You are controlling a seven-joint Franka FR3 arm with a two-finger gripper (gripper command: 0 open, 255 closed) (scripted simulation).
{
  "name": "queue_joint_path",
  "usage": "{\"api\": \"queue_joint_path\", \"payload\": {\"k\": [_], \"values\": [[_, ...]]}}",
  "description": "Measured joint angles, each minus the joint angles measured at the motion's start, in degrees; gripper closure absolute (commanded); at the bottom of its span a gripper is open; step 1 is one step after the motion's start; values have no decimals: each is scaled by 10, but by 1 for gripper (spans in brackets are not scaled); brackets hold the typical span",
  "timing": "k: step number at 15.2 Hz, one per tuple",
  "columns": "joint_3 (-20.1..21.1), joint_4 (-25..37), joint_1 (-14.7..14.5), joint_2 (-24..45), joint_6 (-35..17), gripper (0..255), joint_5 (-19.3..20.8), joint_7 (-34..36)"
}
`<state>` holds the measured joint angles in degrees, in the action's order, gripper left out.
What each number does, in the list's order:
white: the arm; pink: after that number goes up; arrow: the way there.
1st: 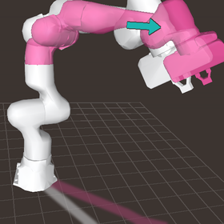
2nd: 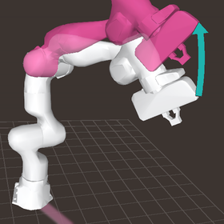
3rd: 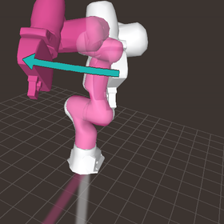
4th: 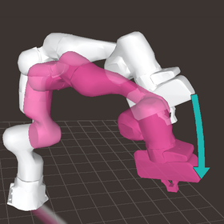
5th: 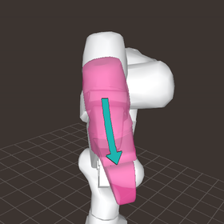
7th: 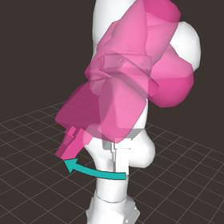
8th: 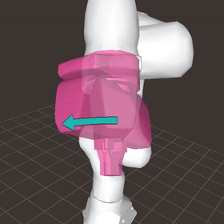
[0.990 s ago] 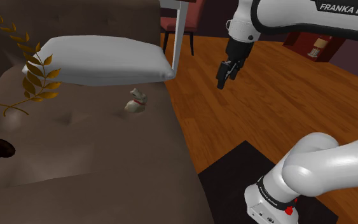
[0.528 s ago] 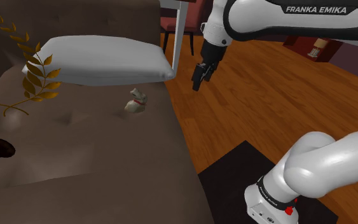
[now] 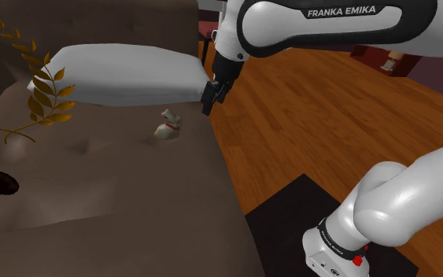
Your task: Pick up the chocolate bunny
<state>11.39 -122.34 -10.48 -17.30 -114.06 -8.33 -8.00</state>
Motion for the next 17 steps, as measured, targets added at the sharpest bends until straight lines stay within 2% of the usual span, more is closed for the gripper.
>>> {"api": "queue_joint_path", "payload": {"k": [8,15,16,17], "values": [[30,76,-32,102,-71,0,-25,-26],[34,40,-36,115,-123,0,-29,-34],[34,38,-36,116,-125,255,-29,-35],[34,37,-36,116,-127,255,-30,-35]]}}
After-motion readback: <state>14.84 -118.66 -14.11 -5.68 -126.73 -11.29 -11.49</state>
